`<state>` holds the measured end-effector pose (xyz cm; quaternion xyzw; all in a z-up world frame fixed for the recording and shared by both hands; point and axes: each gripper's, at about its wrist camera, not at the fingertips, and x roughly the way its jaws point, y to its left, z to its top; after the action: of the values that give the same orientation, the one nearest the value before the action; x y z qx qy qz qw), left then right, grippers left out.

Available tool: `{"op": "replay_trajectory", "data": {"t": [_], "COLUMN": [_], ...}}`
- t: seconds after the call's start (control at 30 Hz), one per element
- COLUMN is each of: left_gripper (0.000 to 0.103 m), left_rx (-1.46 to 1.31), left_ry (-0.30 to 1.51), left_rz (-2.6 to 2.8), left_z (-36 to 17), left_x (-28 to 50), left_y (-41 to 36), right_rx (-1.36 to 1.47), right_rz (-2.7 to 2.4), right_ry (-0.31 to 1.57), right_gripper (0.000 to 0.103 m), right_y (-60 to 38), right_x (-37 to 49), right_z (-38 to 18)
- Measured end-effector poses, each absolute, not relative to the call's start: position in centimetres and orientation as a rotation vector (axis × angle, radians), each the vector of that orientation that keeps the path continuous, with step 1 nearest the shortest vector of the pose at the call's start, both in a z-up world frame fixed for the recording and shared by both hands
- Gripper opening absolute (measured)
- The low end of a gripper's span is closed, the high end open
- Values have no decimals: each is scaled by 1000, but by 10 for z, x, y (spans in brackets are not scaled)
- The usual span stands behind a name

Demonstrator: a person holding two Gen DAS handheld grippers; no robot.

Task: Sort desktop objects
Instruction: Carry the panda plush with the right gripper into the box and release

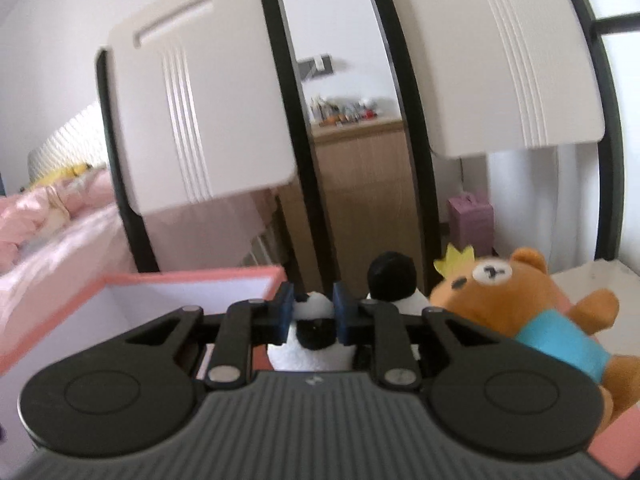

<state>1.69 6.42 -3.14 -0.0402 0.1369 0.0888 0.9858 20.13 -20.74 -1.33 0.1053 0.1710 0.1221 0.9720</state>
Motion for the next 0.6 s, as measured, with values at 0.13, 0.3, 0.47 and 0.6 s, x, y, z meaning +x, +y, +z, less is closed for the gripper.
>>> {"op": "replay_trajectory", "data": {"t": [0.13,0.3,0.47,0.6], "left_gripper": [103,103,103,103], "left_rx": [-73,-77,-86,-91], "left_ry": [276,275,277,279], "left_rz": [173,172,172,175], "left_z": [-32,-32,-32,-32], "left_x": [17,17,17,18], "left_y": [62,63,65,66], "right_rx": [176,117,41,-6], "right_rz": [340,536,671,708], "right_ry": [284,288,393,478], "right_gripper": [22,22,22,22], "right_y": [-189,-153,-124,-115], "right_x": [178,156,150,155], "right_z": [5,13,1,-12]}}
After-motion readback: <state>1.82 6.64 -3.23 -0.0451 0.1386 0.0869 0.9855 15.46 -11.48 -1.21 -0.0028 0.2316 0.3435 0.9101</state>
